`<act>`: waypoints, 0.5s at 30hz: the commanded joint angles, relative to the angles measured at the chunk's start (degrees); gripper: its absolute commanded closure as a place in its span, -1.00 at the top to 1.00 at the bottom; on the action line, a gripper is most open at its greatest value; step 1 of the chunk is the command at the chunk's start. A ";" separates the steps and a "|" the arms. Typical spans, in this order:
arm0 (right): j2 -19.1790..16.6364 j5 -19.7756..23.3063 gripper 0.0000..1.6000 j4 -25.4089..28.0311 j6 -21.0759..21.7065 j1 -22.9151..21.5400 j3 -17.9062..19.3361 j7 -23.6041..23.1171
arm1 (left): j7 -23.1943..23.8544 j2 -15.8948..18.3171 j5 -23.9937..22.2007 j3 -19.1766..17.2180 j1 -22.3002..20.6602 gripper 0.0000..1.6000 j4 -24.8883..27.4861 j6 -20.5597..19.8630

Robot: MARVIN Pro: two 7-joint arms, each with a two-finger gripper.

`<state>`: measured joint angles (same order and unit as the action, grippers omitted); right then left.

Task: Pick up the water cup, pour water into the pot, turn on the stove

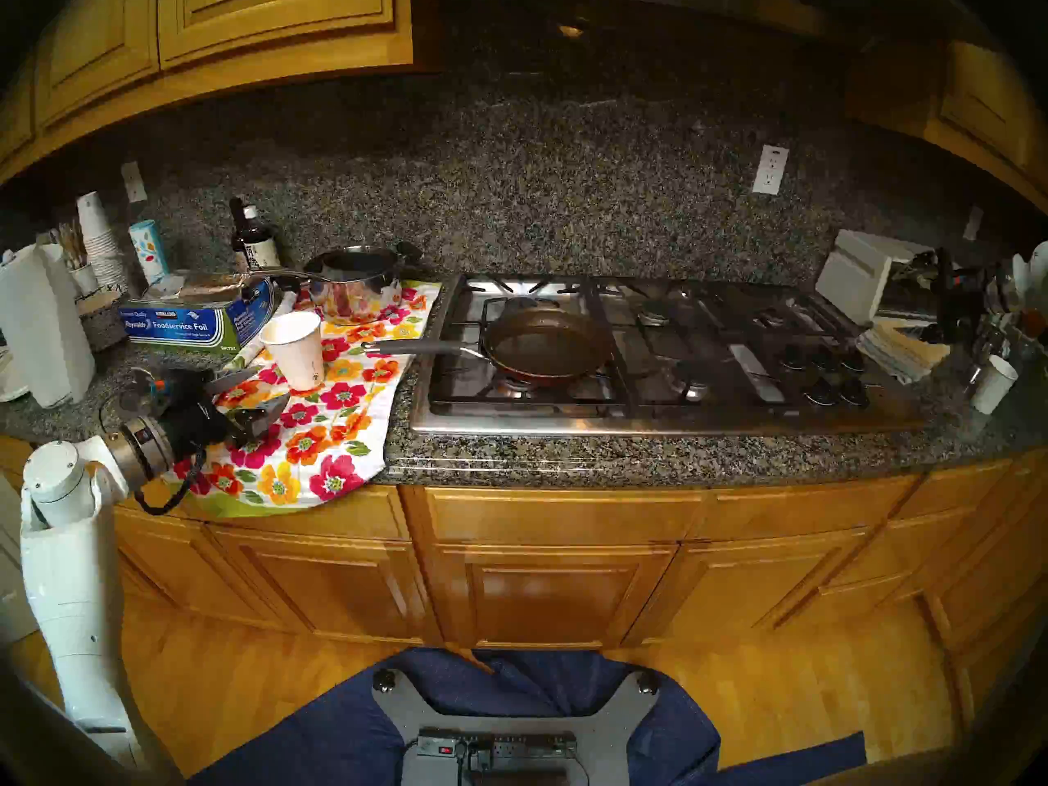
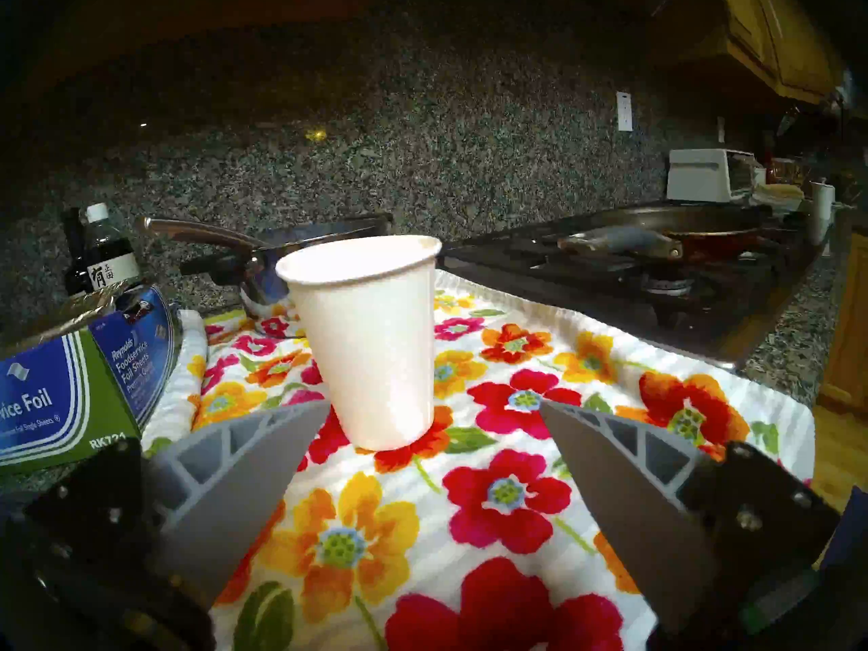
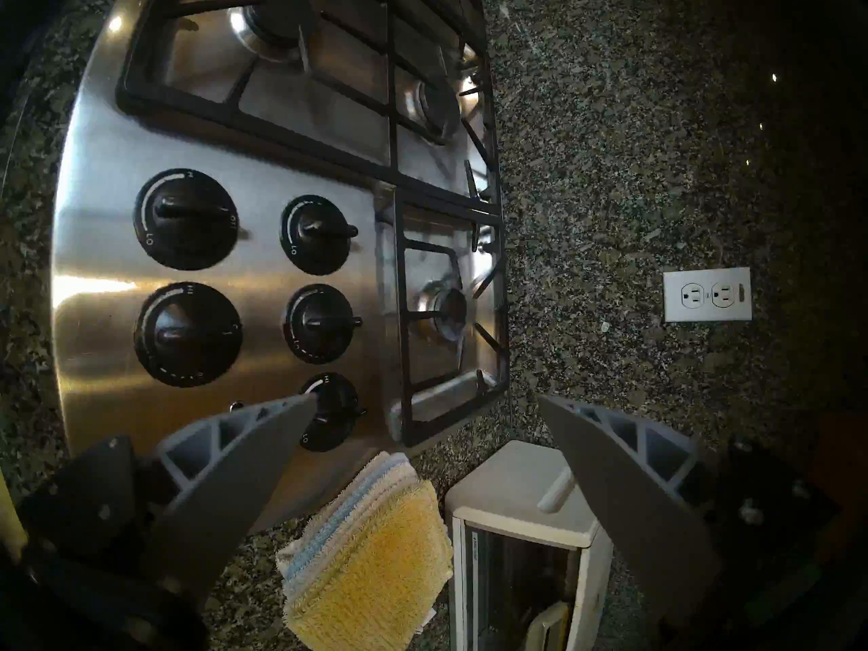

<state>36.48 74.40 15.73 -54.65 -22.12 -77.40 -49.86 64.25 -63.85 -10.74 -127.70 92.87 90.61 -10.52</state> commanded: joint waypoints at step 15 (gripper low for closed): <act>0.73 2.71 1.00 -1.11 5.73 -1.55 2.14 0.44 | -0.08 0.19 -0.80 -0.84 -1.65 1.00 1.42 0.58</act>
<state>36.48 75.04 15.87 -53.05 -22.16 -76.85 -50.32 64.40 -63.98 -10.70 -127.86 92.76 90.63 -10.17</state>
